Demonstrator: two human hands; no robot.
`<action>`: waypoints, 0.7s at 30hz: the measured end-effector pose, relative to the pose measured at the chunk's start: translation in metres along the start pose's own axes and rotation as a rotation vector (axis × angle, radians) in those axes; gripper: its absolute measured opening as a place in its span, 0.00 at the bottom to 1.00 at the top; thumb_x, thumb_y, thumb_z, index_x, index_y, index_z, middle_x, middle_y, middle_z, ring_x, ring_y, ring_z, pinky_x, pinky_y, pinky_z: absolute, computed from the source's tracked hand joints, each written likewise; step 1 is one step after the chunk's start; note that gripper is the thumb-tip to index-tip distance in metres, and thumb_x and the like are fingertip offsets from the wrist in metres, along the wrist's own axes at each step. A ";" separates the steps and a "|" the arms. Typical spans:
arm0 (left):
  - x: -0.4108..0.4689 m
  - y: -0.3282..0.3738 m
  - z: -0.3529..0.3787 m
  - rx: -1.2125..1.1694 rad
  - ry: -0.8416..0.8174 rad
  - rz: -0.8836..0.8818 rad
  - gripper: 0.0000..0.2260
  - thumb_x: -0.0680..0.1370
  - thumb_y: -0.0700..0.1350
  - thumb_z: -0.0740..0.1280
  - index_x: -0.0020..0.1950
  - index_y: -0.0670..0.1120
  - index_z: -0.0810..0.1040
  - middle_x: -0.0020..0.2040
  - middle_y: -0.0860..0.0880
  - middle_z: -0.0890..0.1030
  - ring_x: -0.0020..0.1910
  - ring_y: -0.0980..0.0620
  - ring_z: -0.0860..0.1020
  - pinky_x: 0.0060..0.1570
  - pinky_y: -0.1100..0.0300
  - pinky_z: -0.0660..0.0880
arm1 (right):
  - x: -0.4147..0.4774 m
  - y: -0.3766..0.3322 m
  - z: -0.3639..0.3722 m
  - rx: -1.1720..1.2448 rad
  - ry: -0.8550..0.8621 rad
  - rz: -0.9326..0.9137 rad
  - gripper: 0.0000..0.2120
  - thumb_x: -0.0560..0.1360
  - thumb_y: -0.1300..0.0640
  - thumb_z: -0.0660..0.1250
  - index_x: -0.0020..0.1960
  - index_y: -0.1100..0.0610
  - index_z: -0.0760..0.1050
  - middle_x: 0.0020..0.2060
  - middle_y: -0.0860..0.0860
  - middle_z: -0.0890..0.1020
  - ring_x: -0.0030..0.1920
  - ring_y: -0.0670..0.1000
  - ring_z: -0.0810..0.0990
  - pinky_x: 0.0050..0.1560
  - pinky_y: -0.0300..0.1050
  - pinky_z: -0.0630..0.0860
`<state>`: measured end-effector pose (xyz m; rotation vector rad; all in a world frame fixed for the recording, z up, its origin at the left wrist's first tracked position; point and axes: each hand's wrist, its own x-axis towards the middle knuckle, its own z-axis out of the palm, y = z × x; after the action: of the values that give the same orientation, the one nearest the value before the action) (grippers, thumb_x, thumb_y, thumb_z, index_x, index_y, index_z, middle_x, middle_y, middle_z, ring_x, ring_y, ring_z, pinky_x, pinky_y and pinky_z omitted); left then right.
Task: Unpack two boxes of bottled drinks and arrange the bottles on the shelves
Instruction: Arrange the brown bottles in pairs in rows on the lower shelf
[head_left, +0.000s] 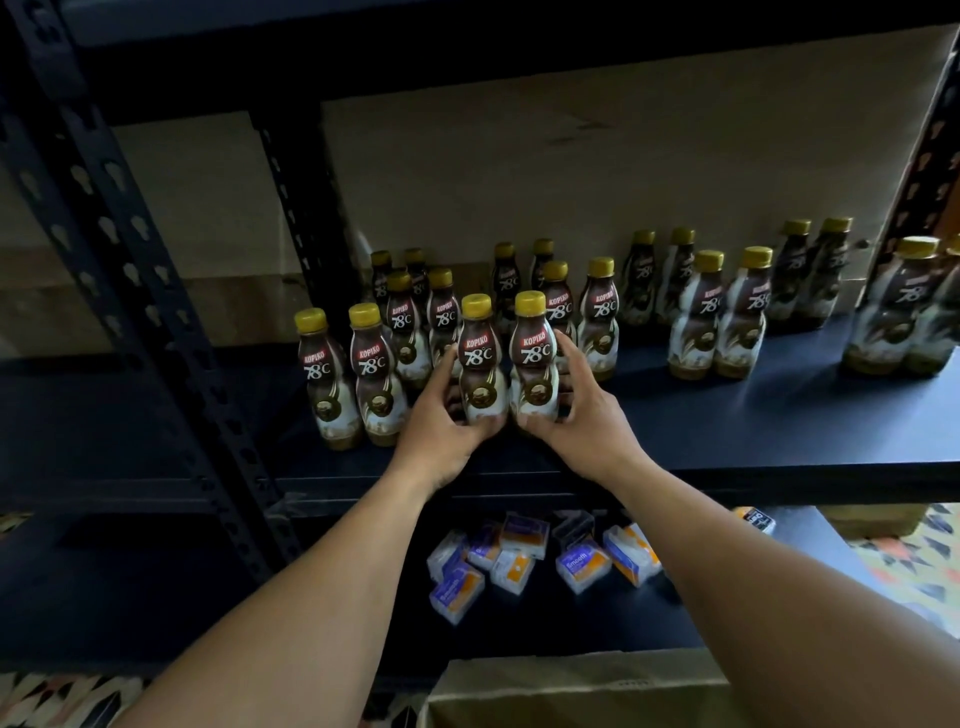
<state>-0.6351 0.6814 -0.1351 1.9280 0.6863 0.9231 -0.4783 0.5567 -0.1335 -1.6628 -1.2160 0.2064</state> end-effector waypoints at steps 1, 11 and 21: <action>0.001 -0.001 0.000 0.001 0.000 -0.004 0.45 0.71 0.45 0.80 0.81 0.60 0.58 0.62 0.62 0.79 0.60 0.69 0.77 0.56 0.72 0.73 | 0.000 0.000 0.000 -0.004 0.003 -0.003 0.47 0.73 0.51 0.77 0.79 0.32 0.50 0.55 0.27 0.75 0.60 0.39 0.77 0.60 0.40 0.73; 0.003 -0.004 0.001 0.010 -0.002 -0.033 0.48 0.71 0.44 0.81 0.82 0.60 0.56 0.63 0.62 0.79 0.60 0.69 0.76 0.60 0.69 0.73 | -0.001 -0.001 0.000 -0.004 0.006 -0.021 0.46 0.73 0.52 0.77 0.77 0.28 0.51 0.57 0.27 0.75 0.61 0.40 0.77 0.60 0.41 0.73; -0.001 -0.002 0.003 0.091 0.002 0.019 0.47 0.71 0.48 0.80 0.79 0.68 0.54 0.61 0.74 0.72 0.67 0.64 0.72 0.70 0.56 0.70 | -0.001 0.000 0.000 -0.011 0.009 -0.027 0.49 0.74 0.54 0.76 0.79 0.29 0.48 0.64 0.34 0.77 0.64 0.42 0.77 0.63 0.44 0.74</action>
<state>-0.6334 0.6806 -0.1381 2.0172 0.7234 0.9198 -0.4792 0.5559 -0.1338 -1.6542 -1.2341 0.1756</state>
